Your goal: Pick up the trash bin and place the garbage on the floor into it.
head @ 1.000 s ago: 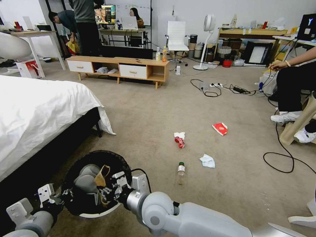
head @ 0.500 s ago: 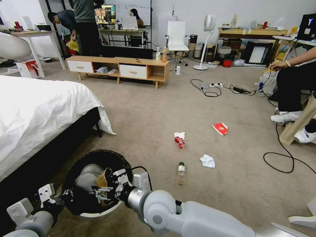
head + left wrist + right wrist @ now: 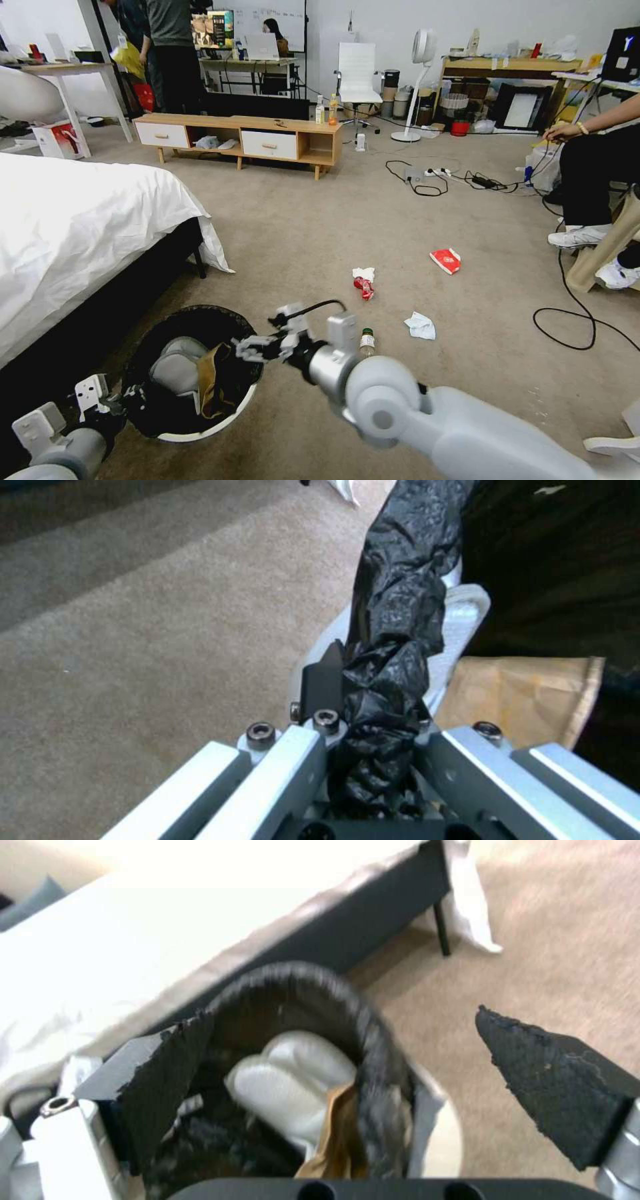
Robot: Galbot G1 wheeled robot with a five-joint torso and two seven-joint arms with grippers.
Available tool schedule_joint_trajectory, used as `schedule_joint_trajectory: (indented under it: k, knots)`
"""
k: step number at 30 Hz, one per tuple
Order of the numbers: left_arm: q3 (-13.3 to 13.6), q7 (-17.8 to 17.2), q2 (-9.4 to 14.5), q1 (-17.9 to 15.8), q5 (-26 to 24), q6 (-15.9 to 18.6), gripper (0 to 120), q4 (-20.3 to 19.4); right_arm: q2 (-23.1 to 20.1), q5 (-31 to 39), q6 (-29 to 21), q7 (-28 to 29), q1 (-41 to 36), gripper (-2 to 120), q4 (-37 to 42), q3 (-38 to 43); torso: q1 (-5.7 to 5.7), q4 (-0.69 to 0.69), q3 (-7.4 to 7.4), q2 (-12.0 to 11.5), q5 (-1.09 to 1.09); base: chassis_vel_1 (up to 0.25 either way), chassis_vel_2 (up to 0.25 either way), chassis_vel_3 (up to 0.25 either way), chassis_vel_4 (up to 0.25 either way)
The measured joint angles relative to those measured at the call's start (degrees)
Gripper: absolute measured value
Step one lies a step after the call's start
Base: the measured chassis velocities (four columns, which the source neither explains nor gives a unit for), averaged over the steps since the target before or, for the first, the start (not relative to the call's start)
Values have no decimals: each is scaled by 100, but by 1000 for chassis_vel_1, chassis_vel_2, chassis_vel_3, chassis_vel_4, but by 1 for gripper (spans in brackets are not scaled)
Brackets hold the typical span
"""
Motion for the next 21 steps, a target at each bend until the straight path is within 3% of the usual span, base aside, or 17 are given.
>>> schedule_joint_trajectory:
  k: [16, 21]
  knots:
    - [3, 8, -52, 40, 46, 0, 1, -4, 60, 77, 115, -88, -142, 100, 331, 488, 0, 0, 0, 0, -2, 0, 0, 0, 0]
    - [2, 8, -58, 50, 60, 2, 1, -16, -95, -127, 421, -467, -313, 100, 501, 1184, 0, 0, 0, 0, -2, 0, 0, 0, 0]
